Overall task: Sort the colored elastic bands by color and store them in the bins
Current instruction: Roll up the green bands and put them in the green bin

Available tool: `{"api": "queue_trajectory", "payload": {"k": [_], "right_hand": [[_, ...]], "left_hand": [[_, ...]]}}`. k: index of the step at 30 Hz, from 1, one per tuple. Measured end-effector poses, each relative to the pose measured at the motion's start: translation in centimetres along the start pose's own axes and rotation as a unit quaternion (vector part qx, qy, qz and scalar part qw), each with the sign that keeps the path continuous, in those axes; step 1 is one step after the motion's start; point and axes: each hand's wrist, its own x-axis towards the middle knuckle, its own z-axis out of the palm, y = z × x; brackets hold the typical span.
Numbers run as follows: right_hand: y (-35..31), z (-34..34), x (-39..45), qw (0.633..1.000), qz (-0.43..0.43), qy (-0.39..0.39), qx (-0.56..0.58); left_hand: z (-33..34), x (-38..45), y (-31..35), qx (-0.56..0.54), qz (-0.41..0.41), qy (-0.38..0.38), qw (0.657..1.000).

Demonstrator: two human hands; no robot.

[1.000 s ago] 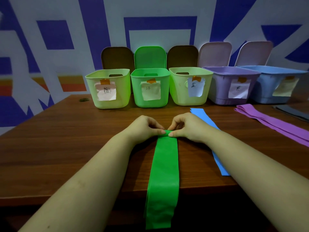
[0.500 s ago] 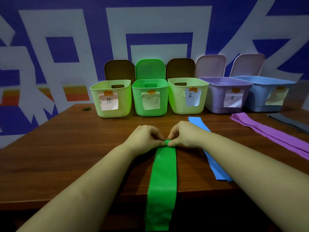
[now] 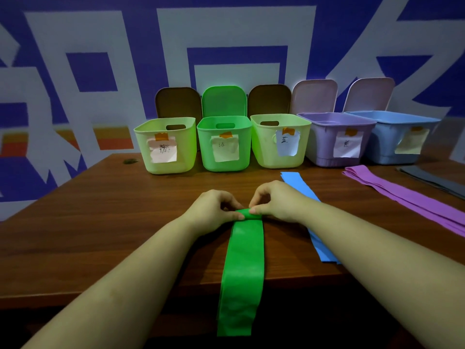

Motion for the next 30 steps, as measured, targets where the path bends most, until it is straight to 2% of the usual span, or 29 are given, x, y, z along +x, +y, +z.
{"api": "queue_trajectory", "payload": {"k": [3, 7, 10, 14, 17, 21, 24, 27, 30], "right_hand": [[0.2, 0.4, -0.4, 1.0, 0.02, 0.003, 0.019], [0.1, 1.0, -1.0, 1.0, 0.007, 0.027, 0.009], [0.1, 1.2, -1.3, 0.999, -0.002, 0.044, -0.002], [0.0, 0.4, -1.6, 0.999, -0.021, 0.028, 0.034], [0.0, 0.4, -1.6, 0.999, 0.008, 0.009, 0.049], [-0.3, 1.0, -2.0, 0.999, 0.015, -0.038, -0.027], [-0.8, 1.7, -2.5, 0.996, 0.008, -0.011, -0.085], [-1.2, 2.4, -3.2, 0.993, 0.005, -0.002, -0.121], [-2.1, 2.0, -4.0, 0.995, 0.003, -0.001, -0.098]], "left_hand": [[0.1, -0.6, 0.2, 0.001, 0.018, 0.032, 0.999], [0.0, -1.1, 0.4, -0.053, -0.009, 0.055, 0.997], [0.0, -1.0, 0.3, -0.073, -0.017, 0.027, 0.997], [0.3, -1.3, 0.2, -0.083, -0.033, -0.024, 0.996], [0.1, -1.5, 0.3, -0.071, -0.013, -0.022, 0.997], [0.1, -2.0, 0.1, -0.078, 0.01, -0.01, 0.997], [0.4, -2.4, 0.2, -0.095, 0.002, -0.005, 0.995], [0.8, -2.6, 0.4, -0.062, -0.005, -0.003, 0.998], [0.2, -3.7, 1.3, -0.11, -0.013, 0.011, 0.994]]}}
